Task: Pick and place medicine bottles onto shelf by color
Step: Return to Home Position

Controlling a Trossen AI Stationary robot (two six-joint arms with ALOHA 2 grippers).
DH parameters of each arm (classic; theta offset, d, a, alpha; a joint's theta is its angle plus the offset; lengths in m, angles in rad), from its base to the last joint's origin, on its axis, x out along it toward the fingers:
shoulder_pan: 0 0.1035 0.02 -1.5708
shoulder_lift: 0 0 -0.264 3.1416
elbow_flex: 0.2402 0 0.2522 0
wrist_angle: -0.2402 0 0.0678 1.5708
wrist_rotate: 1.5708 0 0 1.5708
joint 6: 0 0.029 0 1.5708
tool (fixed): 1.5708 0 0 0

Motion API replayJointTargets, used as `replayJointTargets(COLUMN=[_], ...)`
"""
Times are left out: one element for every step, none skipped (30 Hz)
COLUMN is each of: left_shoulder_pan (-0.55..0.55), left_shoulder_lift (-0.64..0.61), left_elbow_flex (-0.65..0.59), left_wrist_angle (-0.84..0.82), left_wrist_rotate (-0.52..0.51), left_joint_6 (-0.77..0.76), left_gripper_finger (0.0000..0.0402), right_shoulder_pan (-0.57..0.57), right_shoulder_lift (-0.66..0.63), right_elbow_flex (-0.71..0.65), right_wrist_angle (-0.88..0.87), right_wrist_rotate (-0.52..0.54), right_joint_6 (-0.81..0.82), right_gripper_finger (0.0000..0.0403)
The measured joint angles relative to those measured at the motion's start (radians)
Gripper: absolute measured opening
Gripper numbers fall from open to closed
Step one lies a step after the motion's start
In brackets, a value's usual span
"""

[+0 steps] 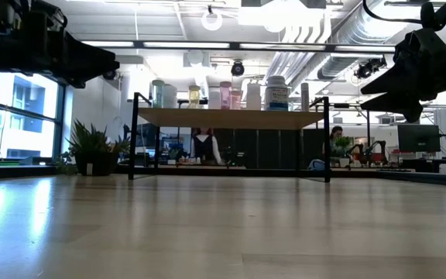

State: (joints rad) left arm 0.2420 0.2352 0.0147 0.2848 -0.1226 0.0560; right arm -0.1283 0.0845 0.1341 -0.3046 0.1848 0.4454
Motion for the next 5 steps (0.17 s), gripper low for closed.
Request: replayJointTargets(left_shoulder_pan=[0.000, 0.000, 0.000, 0.000, 0.000], left_shoulder_lift=[0.000, 0.000, 0.000, 0.000, 0.000], left_elbow_flex=[0.000, 0.000, 0.000, 0.000, 0.000], left_wrist_angle=[0.000, 0.000, 0.000, 0.000, 0.000], left_wrist_rotate=[0.000, 0.000, 0.000, 0.000, 0.000], left_joint_6=[0.000, 0.000, 0.000, 0.000, 0.000], left_gripper_finger=[0.0195, 0.0195, 0.0195, 0.0195, 0.0195], right_shoulder_pan=[0.000, 0.000, 0.000, 0.000, 0.000], right_shoulder_lift=[0.000, 0.000, 0.000, 0.000, 0.000], right_elbow_flex=[0.000, 0.000, 0.000, 0.000, 0.000], right_wrist_angle=[0.000, 0.000, 0.000, 0.000, 0.000], right_wrist_rotate=[0.000, 0.000, 0.000, 0.000, 0.000], right_joint_6=[0.000, 0.000, 0.000, 0.000, 0.000], right_gripper_finger=[0.0209, 0.0209, 0.0209, 0.0209, 0.0209])
